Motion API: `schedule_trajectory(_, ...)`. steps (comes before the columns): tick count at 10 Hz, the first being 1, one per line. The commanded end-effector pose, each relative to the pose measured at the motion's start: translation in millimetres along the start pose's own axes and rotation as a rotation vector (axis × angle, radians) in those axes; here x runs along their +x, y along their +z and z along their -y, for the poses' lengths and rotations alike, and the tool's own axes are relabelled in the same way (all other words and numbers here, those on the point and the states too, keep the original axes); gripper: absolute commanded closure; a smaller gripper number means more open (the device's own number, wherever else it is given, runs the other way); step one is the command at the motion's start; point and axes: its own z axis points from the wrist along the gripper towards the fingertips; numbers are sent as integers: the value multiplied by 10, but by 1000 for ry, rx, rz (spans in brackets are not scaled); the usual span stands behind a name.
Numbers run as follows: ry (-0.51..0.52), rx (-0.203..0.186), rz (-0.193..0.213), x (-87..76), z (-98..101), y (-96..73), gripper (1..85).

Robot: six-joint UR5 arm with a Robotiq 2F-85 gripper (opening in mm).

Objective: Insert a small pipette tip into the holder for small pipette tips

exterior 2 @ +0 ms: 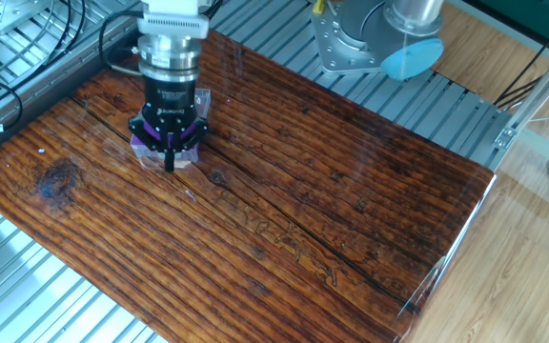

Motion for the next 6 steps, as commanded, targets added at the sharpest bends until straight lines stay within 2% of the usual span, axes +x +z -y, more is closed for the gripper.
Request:
schedule_trajectory(1, -8, 13, -75, -429, -2, 78, 830)
schedule_trajectory(3, -67, -14, -64, -481, -12, 325, 803)
schedule_trajectory(4, -152, -17, -105, -366, 16, 422, 777)
schedule_trajectory(5, -216, -50, -167, -172, -28, 467, 750)
schedule_trajectory(6, -246, -91, -204, -9, -97, 454, 720)
